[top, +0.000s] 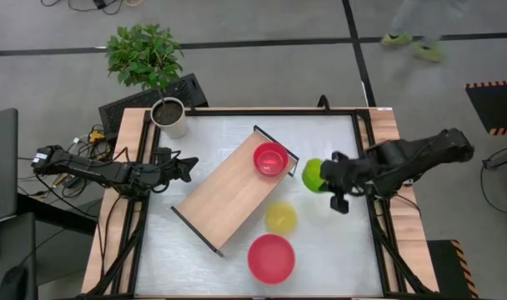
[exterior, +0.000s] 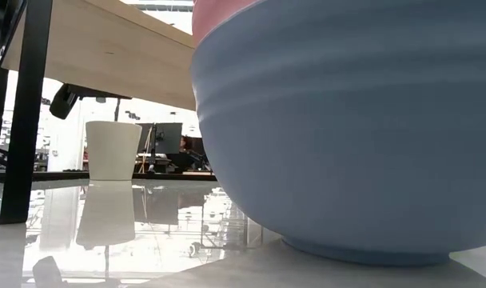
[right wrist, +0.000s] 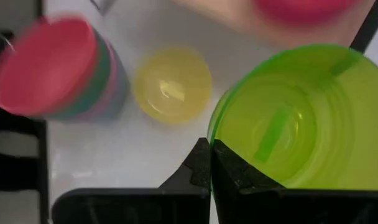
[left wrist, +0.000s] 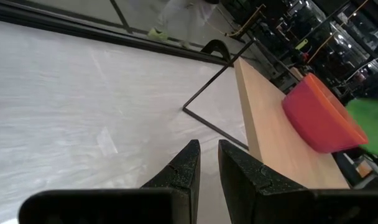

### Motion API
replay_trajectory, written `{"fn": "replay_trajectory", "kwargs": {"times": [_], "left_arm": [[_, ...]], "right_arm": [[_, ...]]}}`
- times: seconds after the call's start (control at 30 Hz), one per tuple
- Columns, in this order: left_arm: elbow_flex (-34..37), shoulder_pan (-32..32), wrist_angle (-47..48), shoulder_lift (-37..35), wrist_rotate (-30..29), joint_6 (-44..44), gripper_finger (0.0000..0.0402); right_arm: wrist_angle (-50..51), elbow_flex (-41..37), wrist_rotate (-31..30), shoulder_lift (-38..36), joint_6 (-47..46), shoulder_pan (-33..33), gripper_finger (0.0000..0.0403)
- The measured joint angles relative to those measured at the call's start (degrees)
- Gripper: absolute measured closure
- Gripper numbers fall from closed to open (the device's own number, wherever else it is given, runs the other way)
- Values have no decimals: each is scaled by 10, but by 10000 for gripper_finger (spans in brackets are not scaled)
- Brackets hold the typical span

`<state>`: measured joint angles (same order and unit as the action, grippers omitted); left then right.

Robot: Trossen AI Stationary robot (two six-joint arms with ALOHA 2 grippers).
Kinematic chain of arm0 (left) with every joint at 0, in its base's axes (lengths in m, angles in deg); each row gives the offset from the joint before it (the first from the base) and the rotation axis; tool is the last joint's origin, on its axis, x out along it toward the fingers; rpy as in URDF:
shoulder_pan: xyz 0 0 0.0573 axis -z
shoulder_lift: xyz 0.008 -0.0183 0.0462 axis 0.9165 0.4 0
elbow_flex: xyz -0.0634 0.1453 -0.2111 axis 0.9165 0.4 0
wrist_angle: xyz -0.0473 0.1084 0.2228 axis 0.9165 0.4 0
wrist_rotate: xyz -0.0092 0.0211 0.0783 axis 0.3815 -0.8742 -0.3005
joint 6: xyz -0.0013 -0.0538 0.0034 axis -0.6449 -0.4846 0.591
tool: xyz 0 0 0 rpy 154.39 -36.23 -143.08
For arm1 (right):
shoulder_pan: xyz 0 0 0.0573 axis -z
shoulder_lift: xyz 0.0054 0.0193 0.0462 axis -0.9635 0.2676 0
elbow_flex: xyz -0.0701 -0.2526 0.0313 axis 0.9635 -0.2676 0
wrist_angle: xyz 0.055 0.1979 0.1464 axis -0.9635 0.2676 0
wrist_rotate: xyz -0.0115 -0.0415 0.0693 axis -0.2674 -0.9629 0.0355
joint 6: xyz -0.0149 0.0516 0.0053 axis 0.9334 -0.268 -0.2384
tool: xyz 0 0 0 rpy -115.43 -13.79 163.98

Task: Place and stack bowls onto a shelf
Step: Stack the green bowl on top of the red bowl into the shelf

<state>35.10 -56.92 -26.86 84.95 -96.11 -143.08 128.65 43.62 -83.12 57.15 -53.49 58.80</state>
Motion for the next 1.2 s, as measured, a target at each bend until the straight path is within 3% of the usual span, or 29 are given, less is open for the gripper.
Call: {"fn": "replay_trajectory", "kwargs": {"times": [0.1, 0.4, 0.63, 0.83, 1.2], "left_arm": [[0, 0, 1, 0, 1, 0, 358], [0, 0, 1, 0, 1, 0, 358], [0, 0, 1, 0, 1, 0, 358], [0, 0, 1, 0, 1, 0, 358], [0, 0, 2, 0, 2, 0, 358]], "right_arm": [[18, 68, -5, 14, 54, 31, 383], [40, 210, -1, 128, 341, 113, 383], [44, 295, 32, 226, 474, 143, 383], [69, 333, 59, 283, 521, 143, 383], [94, 335, 62, 314, 539, 148, 383]]}}
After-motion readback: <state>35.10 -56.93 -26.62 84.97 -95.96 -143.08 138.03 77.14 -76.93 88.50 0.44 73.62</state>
